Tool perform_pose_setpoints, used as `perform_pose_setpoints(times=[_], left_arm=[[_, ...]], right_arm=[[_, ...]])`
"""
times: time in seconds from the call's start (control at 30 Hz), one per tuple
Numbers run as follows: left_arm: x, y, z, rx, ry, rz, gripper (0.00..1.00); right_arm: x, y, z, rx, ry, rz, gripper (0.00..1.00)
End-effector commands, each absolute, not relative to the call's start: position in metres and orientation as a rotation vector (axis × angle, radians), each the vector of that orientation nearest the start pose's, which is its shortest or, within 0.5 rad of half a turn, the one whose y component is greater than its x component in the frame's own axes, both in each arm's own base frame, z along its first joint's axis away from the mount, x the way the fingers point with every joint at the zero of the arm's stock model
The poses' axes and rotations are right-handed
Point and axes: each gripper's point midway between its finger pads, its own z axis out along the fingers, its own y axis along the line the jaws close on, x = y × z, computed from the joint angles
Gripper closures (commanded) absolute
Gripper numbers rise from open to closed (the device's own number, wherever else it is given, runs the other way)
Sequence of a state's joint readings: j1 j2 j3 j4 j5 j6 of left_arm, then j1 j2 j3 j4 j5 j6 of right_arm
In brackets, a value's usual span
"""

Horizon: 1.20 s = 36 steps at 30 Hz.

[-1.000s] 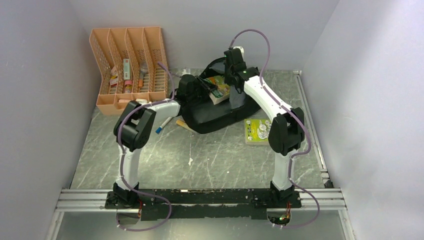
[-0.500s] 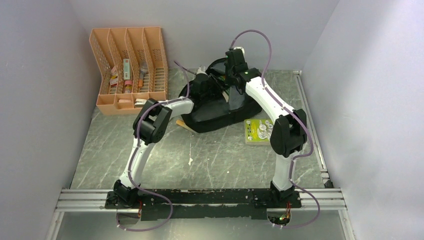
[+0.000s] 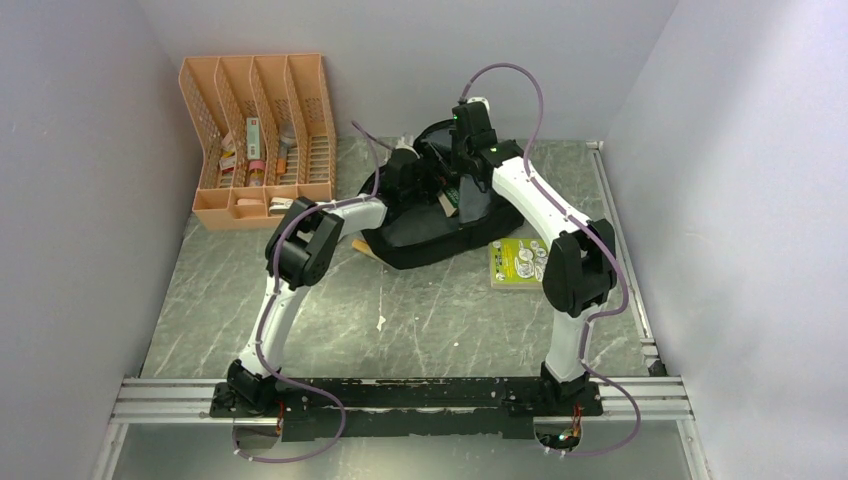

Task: Pack the student bag
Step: Place the book in the student bag.

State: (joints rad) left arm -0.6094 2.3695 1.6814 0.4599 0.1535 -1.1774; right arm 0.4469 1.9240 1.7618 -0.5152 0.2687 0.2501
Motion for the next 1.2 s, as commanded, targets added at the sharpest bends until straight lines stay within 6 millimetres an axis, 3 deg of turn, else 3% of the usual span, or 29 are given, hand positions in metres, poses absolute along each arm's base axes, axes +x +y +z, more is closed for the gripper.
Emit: perform_pose_setpoints(times=[0.0, 0.17, 0.3, 0.57, 0.77, 1.0, 1.1, 1.17], left_arm=[[0.501, -0.420, 0.178, -0.395, 1.904, -1.405, 0.03], [0.489, -0.395, 0.179, -0.418, 1.944, -1.393, 0.03], [0.481, -0.379, 0.178, -0.416, 1.965, -1.373, 0.11], [0.468, -0.370, 0.171, -0.382, 2.034, -1.350, 0.11], [0.468, -0.377, 0.155, -0.381, 2.082, -1.358, 0.43], [0.477, -0.388, 0.161, -0.363, 2.056, -1.350, 0.82], [0.482, -0.404, 0.159, -0.357, 2.055, -1.360, 0.94], [0.487, -0.415, 0.159, -0.368, 2.046, -1.381, 0.95]], right_arm=[[0.500, 0.193, 0.234, -0.034, 2.102, 0.121, 1.00], [0.505, 0.181, 0.234, -0.011, 2.095, 0.110, 1.00], [0.512, 0.168, 0.234, 0.007, 2.091, 0.085, 1.00], [0.520, 0.147, 0.232, 0.017, 2.093, 0.043, 1.00], [0.517, 0.151, 0.229, 0.007, 2.098, 0.079, 1.00], [0.514, 0.159, 0.224, -0.003, 2.117, 0.131, 1.00], [0.511, 0.164, 0.225, -0.002, 2.120, 0.158, 1.00], [0.508, 0.167, 0.225, -0.003, 2.121, 0.166, 1.00]])
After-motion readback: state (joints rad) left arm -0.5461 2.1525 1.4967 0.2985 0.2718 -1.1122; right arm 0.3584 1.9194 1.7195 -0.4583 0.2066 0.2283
